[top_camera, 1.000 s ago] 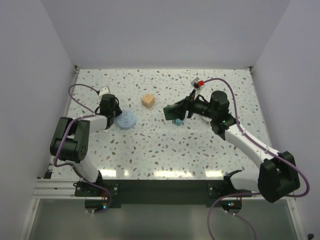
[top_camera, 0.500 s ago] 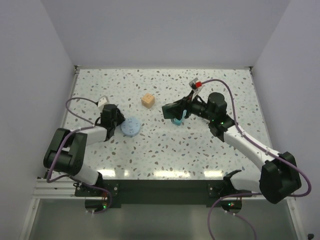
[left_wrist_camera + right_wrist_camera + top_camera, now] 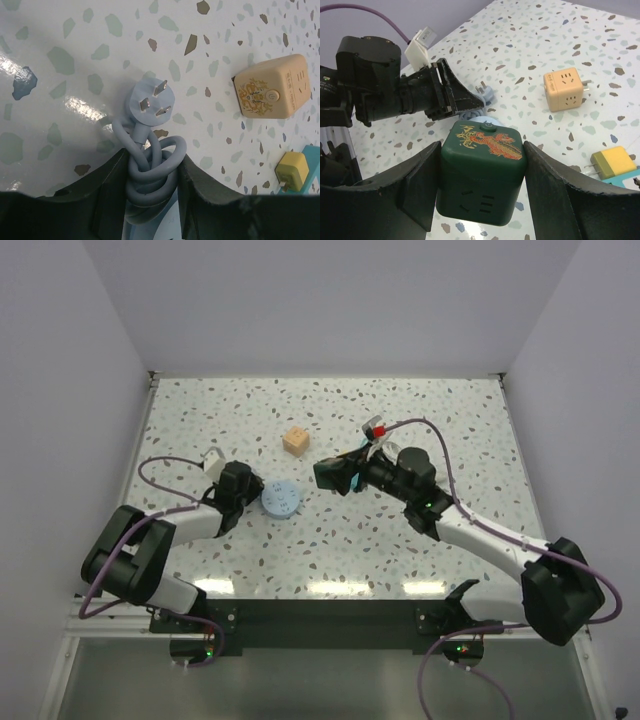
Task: Insert the plug
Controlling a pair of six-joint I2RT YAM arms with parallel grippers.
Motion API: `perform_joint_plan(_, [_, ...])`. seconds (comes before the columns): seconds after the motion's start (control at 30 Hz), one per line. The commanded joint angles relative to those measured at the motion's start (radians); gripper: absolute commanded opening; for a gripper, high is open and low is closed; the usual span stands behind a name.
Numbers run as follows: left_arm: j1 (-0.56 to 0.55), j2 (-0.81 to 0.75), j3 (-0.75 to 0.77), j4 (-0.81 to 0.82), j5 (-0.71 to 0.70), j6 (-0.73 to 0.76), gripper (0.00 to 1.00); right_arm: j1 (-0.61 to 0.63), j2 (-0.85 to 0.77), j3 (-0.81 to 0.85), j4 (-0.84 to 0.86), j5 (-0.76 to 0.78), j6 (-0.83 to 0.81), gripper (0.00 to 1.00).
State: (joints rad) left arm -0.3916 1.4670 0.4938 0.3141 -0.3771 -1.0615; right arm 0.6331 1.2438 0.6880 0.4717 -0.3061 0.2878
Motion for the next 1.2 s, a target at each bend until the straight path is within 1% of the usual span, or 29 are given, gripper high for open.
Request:
perform_joint_plan(0.0, [-0.021,0.012,0.029,0.011,0.036,0.046,0.00,0.030,0.011,0.005,0.163,0.045,-0.047,0.00])
perform_joint_plan(0.1, [-0.021,0.049,0.058,-0.004,0.076,0.087,0.00,0.048,0.042,-0.002,0.195,0.067,-0.052,0.00])
perform_joint_plan(0.13, [-0.021,0.056,0.058,-0.006,0.083,0.080,0.00,0.062,0.049,-0.007,0.226,0.102,-0.044,0.00])
perform_joint_plan(0.2, [-0.026,0.070,0.023,0.037,0.098,0.038,0.00,0.083,0.075,-0.022,0.257,0.136,-0.044,0.00])
perform_joint_plan(0.23, [-0.027,0.073,0.008,0.060,0.101,0.028,0.00,0.106,0.085,-0.024,0.274,0.178,-0.053,0.00])
perform_joint_plan(0.33, [-0.033,0.093,-0.012,0.094,0.118,0.006,0.00,0.146,0.123,-0.027,0.304,0.223,-0.071,0.00])
perform_joint_plan(0.4, [-0.036,0.096,-0.017,0.098,0.124,-0.005,0.00,0.165,0.143,-0.034,0.324,0.284,-0.076,0.00])
perform_joint_plan(0.57, [-0.046,0.075,-0.035,0.123,0.122,-0.012,0.00,0.234,0.198,-0.071,0.445,0.439,-0.101,0.00])
perform_joint_plan(0.67, [-0.046,0.067,-0.034,0.123,0.133,-0.003,0.00,0.260,0.255,-0.080,0.524,0.478,-0.111,0.00])
perform_joint_plan(0.83, [-0.046,0.078,-0.017,0.115,0.194,0.017,0.00,0.292,0.342,-0.091,0.678,0.570,-0.134,0.00])
perform_joint_plan(1.0, [-0.046,0.098,-0.003,0.109,0.259,0.017,0.00,0.307,0.428,-0.076,0.754,0.613,-0.157,0.00])
perform_joint_plan(1.17, [-0.044,0.134,0.018,0.112,0.285,0.015,0.00,0.326,0.493,-0.067,0.840,0.653,-0.170,0.00])
